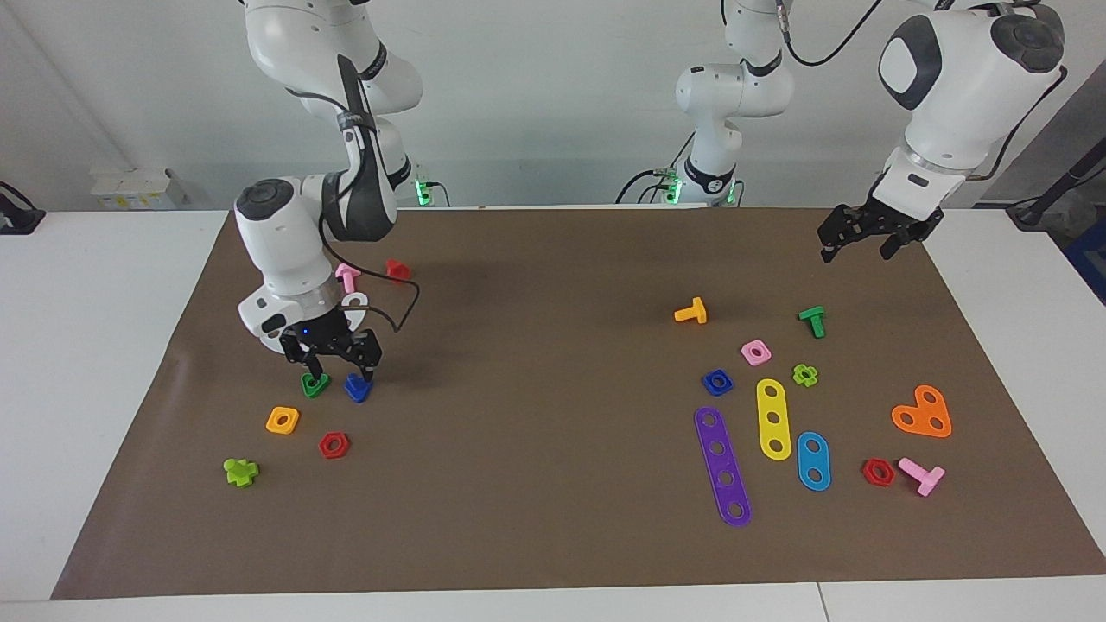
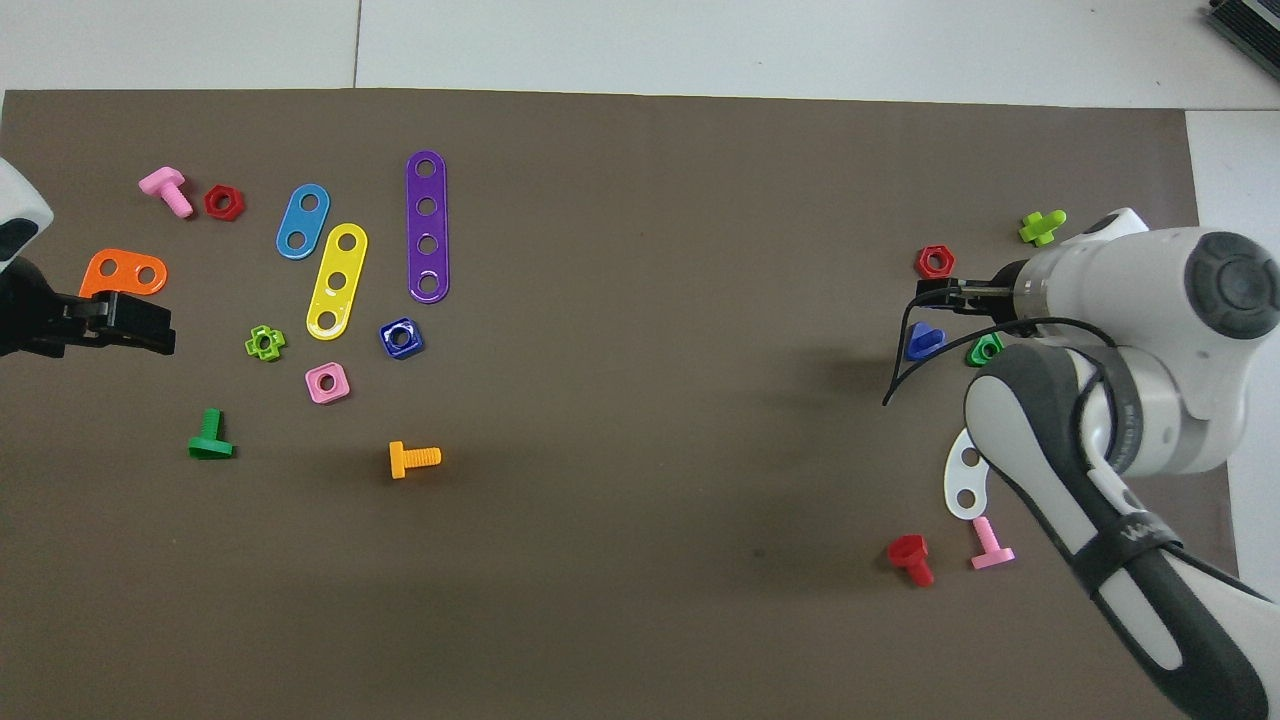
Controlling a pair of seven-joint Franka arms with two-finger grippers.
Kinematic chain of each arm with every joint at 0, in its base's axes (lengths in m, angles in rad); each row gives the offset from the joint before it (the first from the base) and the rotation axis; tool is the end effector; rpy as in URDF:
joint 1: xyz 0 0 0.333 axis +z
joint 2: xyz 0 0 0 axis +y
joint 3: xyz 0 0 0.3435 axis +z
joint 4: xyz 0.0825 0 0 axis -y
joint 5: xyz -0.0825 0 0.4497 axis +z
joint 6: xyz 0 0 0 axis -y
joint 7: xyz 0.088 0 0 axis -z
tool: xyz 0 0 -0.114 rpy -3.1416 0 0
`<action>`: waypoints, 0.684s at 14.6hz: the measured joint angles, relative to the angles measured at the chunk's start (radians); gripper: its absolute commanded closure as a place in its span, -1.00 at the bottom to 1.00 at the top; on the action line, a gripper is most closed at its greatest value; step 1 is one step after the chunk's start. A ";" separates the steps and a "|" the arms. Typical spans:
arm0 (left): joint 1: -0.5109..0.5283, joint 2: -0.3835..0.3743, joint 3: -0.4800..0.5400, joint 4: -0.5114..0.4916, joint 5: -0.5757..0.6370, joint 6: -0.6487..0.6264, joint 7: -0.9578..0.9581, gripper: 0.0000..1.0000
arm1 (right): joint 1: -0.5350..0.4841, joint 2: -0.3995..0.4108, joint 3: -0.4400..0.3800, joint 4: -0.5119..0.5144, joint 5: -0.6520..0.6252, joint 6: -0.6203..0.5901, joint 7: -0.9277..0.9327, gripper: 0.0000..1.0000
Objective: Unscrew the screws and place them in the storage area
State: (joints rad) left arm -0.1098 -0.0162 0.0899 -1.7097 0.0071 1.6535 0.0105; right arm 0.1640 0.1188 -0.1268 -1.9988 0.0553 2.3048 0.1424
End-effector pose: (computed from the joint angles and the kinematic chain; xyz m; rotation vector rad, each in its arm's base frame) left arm 0.6166 -0.0112 0.5872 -3.1348 0.0489 0.0628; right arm 0.6567 0.0275 0.4059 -3.0750 0.2095 -0.2858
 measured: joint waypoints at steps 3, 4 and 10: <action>0.000 0.000 0.000 0.000 0.000 0.000 0.000 -1.00 | -0.029 -0.092 -0.011 0.152 -0.030 -0.313 0.001 -1.00; 0.000 0.000 0.000 0.000 0.000 0.000 0.000 -1.00 | -0.038 -0.116 -0.012 0.200 -0.046 -0.409 0.001 -1.00; 0.000 0.000 0.000 0.000 0.000 0.000 0.000 -1.00 | -0.053 -0.175 -0.013 0.383 -0.059 -0.752 0.012 -1.00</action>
State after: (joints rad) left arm -0.1098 -0.0162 0.0899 -1.7097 0.0071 1.6535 0.0105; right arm 0.1109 -0.0562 -0.1393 -1.6155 -0.0032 1.5530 0.1547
